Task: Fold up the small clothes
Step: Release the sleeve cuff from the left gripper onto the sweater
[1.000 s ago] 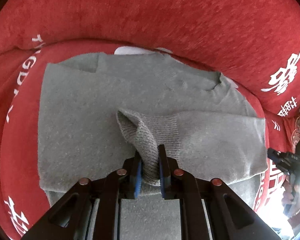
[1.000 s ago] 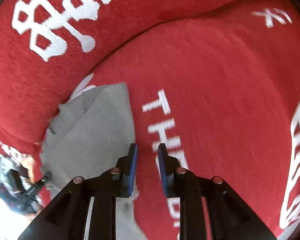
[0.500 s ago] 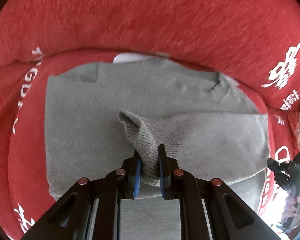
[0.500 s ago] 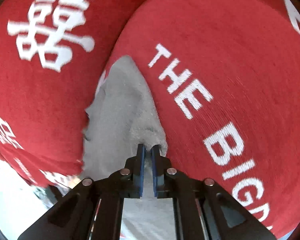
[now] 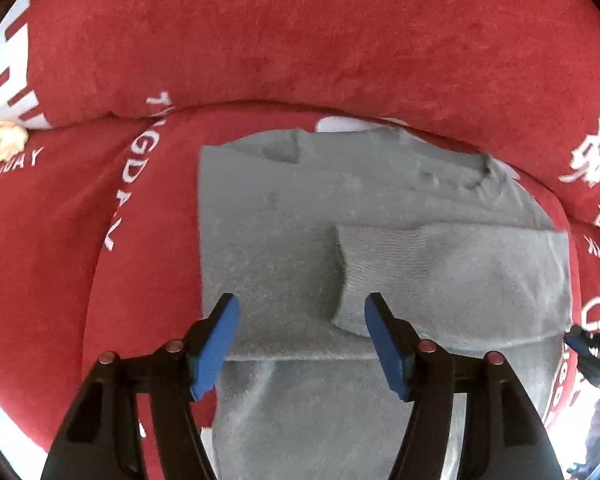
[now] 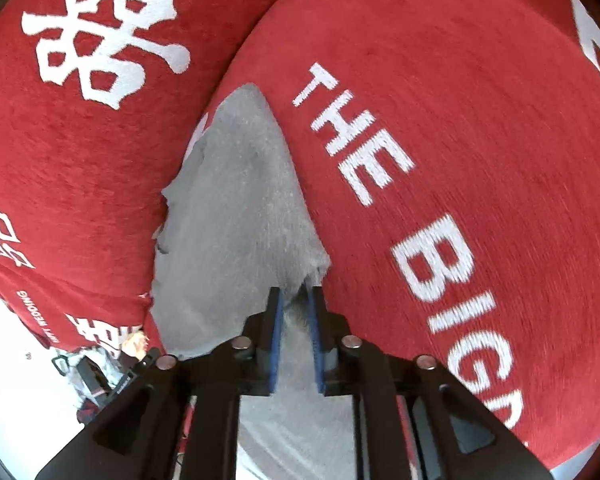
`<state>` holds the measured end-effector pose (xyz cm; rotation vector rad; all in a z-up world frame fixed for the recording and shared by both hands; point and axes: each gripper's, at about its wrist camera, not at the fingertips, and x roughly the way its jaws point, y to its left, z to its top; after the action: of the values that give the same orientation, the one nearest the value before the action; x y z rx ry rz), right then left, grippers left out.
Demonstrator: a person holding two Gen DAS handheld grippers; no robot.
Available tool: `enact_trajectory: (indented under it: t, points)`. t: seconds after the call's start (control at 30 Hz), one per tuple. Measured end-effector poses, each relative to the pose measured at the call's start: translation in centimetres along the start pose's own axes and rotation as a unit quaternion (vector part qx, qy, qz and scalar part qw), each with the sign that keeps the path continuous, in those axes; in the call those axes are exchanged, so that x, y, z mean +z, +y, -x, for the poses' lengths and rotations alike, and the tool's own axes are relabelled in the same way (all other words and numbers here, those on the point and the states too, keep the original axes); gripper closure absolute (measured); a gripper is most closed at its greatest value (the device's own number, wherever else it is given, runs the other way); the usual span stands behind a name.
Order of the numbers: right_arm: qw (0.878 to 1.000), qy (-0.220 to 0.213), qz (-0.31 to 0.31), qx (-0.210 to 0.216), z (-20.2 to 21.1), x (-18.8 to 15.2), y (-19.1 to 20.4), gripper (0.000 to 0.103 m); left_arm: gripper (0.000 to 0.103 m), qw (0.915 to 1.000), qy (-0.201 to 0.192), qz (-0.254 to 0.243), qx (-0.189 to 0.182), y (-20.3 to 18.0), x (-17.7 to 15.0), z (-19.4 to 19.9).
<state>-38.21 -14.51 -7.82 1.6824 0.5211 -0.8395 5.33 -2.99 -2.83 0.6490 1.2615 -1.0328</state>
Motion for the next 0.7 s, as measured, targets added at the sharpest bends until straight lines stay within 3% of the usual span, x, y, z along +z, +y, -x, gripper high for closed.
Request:
enact_trajectory:
  t: [0.2,0.4,0.47,0.5,0.6,0.67,0.7]
  points:
    - [0.999,-0.026,0.017,-0.008,2.8,0.3,0.1,0.072,0.037,0.9991,0.017,-0.03,-0.024,-3.0,0.2,-0.8]
    - [0.998,-0.039,0.045,-0.033,2.5,3.4,1.6,0.07,0.039,0.9963,0.058,-0.001,-0.064,-3.3,1.1,-4.1]
    - [0.996,-0.041,0.062,-0.04,1.8,4.7,2.4,0.068,0.062,0.997,0.051,-0.007,-0.058,-3.3,1.0,-4.1]
    - [0.996,-0.038,0.069,-0.04,1.2,5.5,2.7,0.066,0.079,0.997,0.054,-0.01,-0.054,-3.3,0.9,-4.2]
    - [0.996,-0.033,0.072,-0.051,-0.5,7.7,3.0,0.064,0.088,0.9968,0.049,-0.004,-0.063,-2.7,0.5,-3.8]
    - [0.995,-0.017,0.069,-0.067,-1.7,8.4,3.1,0.093,0.088,0.9983,0.037,-0.015,-0.042,-2.5,-0.1,-3.1]
    - [0.993,-0.012,0.081,-0.087,-2.1,8.5,3.5,0.093,0.088,0.9989,0.035,-0.021,-0.022,-2.3,-0.4,-3.1]
